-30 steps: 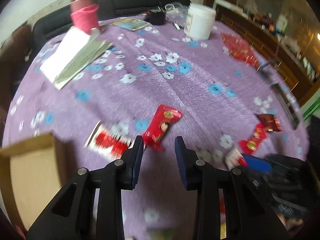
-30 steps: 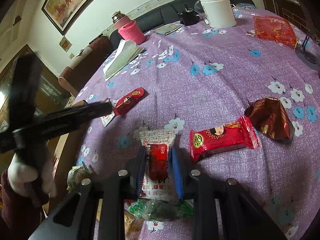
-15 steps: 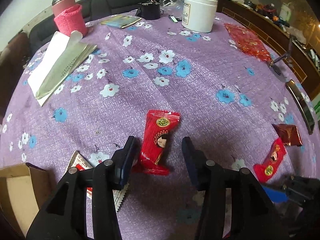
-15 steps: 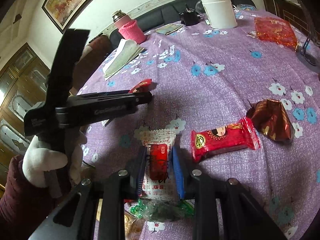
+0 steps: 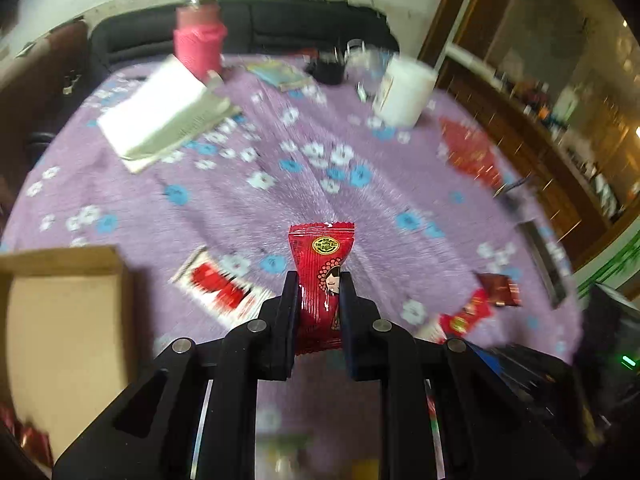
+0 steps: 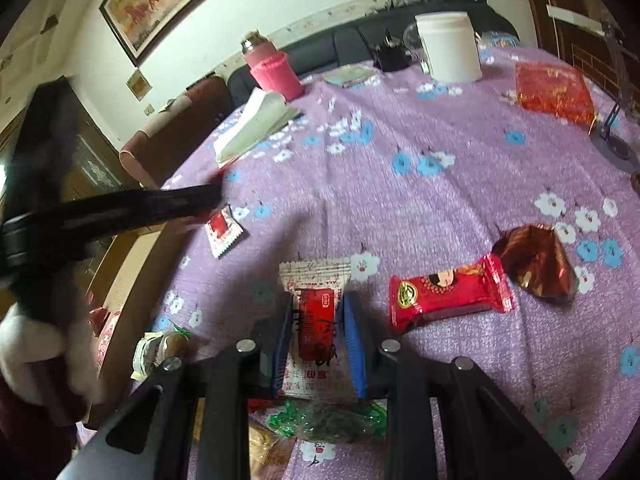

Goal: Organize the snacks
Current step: 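Lift both snacks over the box and open both grippers to drop them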

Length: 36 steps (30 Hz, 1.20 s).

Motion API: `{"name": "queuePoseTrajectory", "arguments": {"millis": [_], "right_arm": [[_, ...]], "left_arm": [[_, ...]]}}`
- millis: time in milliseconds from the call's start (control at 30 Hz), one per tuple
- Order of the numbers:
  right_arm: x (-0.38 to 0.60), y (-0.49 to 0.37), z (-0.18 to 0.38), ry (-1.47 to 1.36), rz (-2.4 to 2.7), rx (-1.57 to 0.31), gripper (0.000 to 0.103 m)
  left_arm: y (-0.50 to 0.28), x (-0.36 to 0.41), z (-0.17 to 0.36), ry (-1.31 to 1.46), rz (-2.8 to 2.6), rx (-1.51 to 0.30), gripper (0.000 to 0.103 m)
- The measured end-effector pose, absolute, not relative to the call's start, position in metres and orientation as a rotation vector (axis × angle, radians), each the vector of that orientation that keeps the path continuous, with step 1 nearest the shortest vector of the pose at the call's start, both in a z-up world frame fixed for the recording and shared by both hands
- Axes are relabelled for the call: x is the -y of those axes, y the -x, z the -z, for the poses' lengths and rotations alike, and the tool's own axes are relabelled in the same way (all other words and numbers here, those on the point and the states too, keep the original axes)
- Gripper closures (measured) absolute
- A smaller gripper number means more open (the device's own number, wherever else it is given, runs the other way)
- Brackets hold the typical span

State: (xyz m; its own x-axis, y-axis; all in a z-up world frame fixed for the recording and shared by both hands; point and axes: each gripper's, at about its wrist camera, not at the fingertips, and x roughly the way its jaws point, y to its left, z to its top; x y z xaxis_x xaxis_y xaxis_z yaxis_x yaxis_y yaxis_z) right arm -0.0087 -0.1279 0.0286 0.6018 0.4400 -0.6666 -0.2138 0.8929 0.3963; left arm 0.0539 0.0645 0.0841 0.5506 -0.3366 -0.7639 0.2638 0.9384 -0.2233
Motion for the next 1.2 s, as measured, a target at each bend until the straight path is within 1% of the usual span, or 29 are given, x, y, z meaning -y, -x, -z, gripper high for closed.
{"name": "queuePoseTrajectory", "arguments": {"millis": [133, 200, 333, 500, 567, 600, 767, 867, 900, 967, 1033, 1100, 1200], "right_arm": [[0.127, 0.016, -0.039, -0.262, -0.362, -0.802, 0.075], [0.129, 0.022, -0.048, -0.317, -0.387, -0.806, 0.075], [0.125, 0.052, -0.096, -0.365, -0.451, -0.758, 0.075], [0.112, 0.095, -0.199, -0.334, -0.537, -0.633, 0.075], [0.102, 0.106, -0.245, -0.285, -0.553, -0.583, 0.075], [0.097, 0.112, -0.271, -0.257, -0.558, -0.555, 0.075], [0.063, 0.121, -0.392, -0.156, -0.576, -0.452, 0.075], [0.041, 0.116, -0.442, -0.115, -0.545, -0.410, 0.075], [0.035, 0.113, -0.451, -0.113, -0.544, -0.407, 0.075], [0.022, 0.100, -0.458, -0.113, -0.546, -0.418, 0.075], [0.009, 0.088, -0.444, -0.111, -0.558, -0.447, 0.075], [-0.007, 0.071, -0.413, -0.099, -0.576, -0.508, 0.075], [-0.035, 0.035, -0.337, -0.078, -0.592, -0.636, 0.075]], "left_arm": [[-0.004, -0.104, -0.127, 0.141, 0.365, -0.828, 0.086], [0.022, -0.124, -0.150, 0.157, 0.366, -0.781, 0.086], [0.079, -0.171, -0.202, 0.201, 0.377, -0.679, 0.086], [0.143, -0.239, -0.271, 0.285, 0.408, -0.577, 0.086], [0.158, -0.261, -0.296, 0.276, 0.381, -0.547, 0.086], [0.167, -0.276, -0.318, 0.253, 0.337, -0.522, 0.086], [0.184, -0.328, -0.407, 0.152, 0.112, -0.419, 0.085], [0.178, -0.348, -0.436, 0.107, -0.008, -0.382, 0.085], [0.173, -0.352, -0.441, 0.062, -0.082, -0.363, 0.085], [0.160, -0.358, -0.435, 0.019, -0.153, -0.352, 0.085], [0.142, -0.362, -0.414, 0.013, -0.166, -0.377, 0.085], [0.117, -0.359, -0.378, 0.011, -0.137, -0.440, 0.085], [0.078, -0.351, -0.310, 0.023, -0.074, -0.546, 0.085]]}}
